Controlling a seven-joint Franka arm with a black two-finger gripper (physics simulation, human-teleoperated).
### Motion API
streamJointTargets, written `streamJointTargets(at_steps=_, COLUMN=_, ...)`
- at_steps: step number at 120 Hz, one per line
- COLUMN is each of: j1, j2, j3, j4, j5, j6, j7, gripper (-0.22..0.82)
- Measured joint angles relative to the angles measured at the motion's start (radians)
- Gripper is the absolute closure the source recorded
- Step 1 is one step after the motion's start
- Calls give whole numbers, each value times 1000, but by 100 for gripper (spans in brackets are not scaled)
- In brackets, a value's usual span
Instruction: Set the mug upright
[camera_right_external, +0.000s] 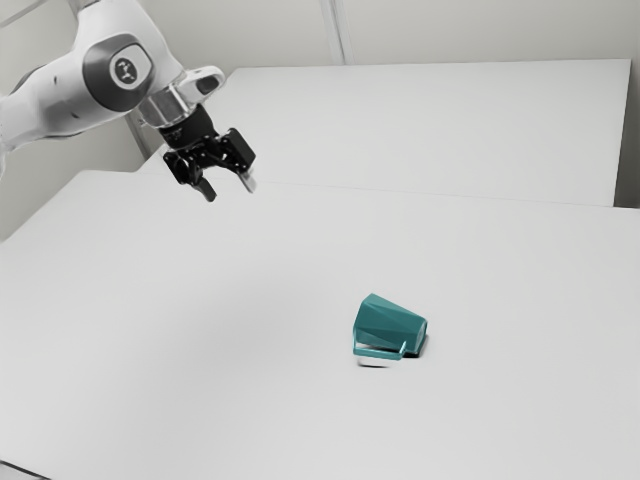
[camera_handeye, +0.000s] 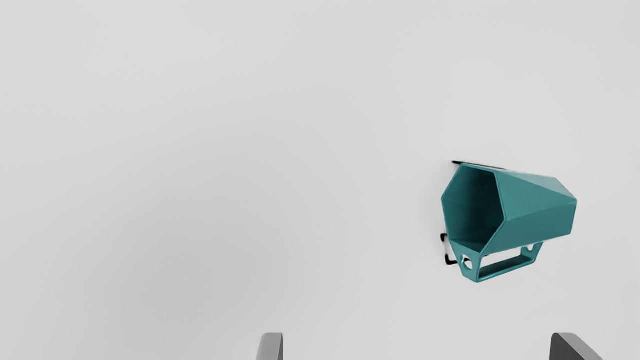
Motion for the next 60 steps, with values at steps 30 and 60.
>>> streamJointTargets(at_steps=30, j1=-14, j2=0, j3=-2, j4=-127, j5=-127, j6=120, j7=82, gripper=3)
streamJointTargets(at_steps=60, j1=-30, j2=-5, j3=-32, j4=-222, j5=-186, j6=178, j7=141, gripper=3)
